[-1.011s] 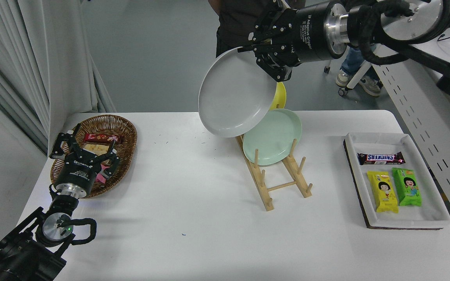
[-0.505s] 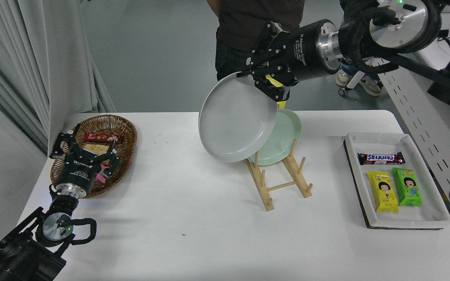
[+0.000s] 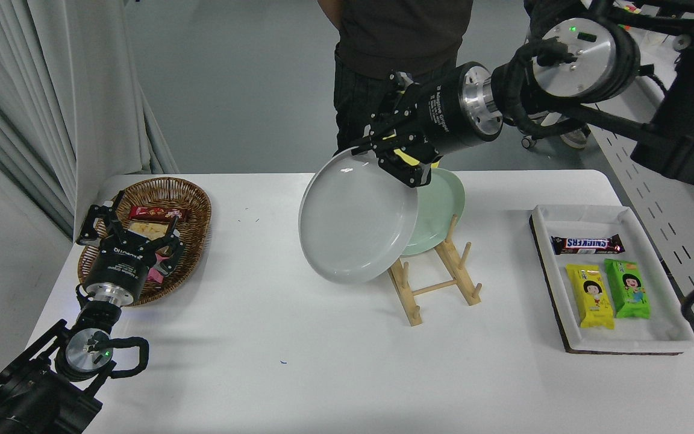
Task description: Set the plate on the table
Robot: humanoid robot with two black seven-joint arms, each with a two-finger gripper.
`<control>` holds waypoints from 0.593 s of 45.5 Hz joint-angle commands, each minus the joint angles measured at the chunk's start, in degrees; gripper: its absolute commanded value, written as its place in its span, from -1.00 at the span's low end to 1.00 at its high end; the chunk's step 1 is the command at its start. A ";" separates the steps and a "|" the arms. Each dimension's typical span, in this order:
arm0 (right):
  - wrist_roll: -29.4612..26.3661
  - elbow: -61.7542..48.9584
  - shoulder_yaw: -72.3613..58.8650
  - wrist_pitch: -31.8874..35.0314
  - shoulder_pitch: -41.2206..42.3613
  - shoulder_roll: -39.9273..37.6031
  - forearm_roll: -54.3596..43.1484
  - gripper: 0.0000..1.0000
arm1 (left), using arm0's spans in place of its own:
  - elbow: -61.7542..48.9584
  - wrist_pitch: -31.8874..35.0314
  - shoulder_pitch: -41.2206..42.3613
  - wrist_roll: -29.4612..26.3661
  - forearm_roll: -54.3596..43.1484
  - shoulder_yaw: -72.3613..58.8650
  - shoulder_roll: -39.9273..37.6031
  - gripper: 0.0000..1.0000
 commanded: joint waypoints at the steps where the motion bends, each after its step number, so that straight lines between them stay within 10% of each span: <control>1: -0.01 -0.11 -2.64 -0.36 -0.54 2.75 2.08 -1.00 | 0.00 0.00 0.00 0.00 0.00 0.00 0.02 0.96; 27: 1.13 -3.27 -4.05 -2.65 -6.34 7.67 2.25 -1.00 | 0.00 0.00 0.00 0.00 0.00 0.00 0.02 0.96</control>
